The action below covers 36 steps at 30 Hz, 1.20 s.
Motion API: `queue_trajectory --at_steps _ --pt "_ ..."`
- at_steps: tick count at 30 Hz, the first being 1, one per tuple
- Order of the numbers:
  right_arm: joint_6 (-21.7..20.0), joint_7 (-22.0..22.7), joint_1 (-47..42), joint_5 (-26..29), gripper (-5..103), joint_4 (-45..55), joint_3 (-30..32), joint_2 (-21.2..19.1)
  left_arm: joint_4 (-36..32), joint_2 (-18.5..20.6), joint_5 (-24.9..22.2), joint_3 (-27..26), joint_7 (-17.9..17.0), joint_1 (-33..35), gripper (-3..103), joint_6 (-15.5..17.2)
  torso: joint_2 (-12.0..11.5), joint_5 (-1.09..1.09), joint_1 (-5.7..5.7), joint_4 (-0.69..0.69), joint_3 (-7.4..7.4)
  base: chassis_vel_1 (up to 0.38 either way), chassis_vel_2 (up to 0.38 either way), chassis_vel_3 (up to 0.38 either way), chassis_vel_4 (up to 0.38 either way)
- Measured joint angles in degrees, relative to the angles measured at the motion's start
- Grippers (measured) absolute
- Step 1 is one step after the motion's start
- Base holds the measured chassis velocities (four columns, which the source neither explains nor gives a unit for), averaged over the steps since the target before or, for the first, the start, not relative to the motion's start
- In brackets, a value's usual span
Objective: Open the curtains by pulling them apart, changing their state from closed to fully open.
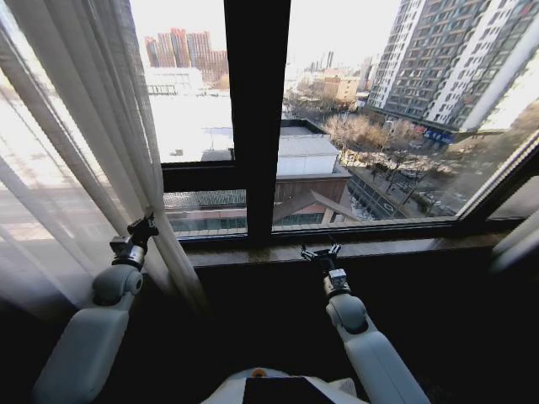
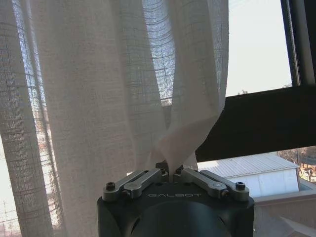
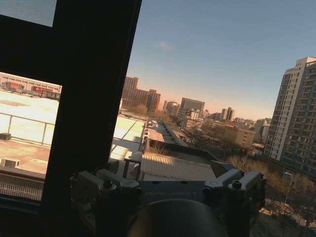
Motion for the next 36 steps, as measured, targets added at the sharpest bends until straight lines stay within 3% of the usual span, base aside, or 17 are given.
queue_trajectory --at_steps 19,36 --pt "-4.47 -0.81 0.70 1.52 100 5.07 0.12 1.71 -10.28 -1.81 -0.22 -3.57 0.61 9.64 0 1.59 0.00 0.00 0.00 0.00 0.00 0.000 0.000 0.000 0.000" --pt "-2.44 -1.38 -2.07 -2.02 100 8.27 -0.51 0.97 -15.55 -2.01 0.42 -4.63 -0.31 13.44 0 2.08 0.00 0.00 0.00 0.00 0.00 0.000 0.000 0.000 0.000"
